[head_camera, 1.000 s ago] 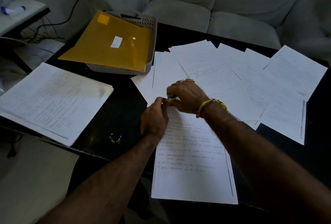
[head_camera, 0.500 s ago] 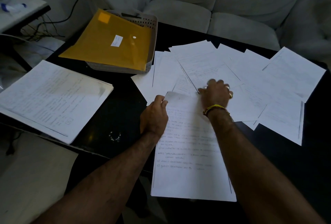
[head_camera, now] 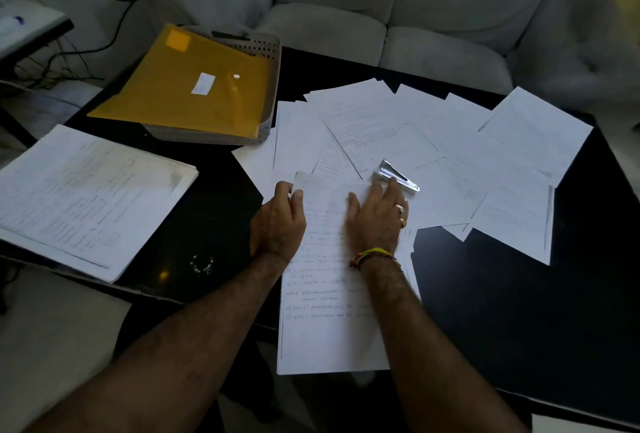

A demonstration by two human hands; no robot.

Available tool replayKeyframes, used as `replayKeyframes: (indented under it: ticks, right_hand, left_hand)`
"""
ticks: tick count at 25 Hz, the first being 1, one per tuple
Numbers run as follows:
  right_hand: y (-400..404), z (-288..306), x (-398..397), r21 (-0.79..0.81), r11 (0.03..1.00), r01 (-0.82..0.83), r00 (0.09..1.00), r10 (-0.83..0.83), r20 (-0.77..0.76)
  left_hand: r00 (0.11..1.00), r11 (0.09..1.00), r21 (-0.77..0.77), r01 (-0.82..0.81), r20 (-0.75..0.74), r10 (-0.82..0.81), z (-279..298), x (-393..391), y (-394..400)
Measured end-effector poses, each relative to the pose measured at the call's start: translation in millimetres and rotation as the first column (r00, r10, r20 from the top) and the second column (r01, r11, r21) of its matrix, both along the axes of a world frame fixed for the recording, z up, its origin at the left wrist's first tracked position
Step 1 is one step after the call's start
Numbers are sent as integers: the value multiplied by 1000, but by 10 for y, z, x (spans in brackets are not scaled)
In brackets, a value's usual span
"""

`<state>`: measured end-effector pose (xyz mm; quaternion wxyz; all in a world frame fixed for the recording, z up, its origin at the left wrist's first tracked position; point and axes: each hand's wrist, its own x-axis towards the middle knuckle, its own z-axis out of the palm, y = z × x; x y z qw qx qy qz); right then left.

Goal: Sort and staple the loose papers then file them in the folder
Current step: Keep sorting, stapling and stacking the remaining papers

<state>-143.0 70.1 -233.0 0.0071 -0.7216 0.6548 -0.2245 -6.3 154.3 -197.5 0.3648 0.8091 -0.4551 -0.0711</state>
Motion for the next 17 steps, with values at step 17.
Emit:
replayKeyframes:
  ticks: [17]
  right_hand:
    - [220,300,-10,-175,975,-139,928,190,320]
  left_hand:
    - [965,983,34,180,-201,-169,-11,-30,335]
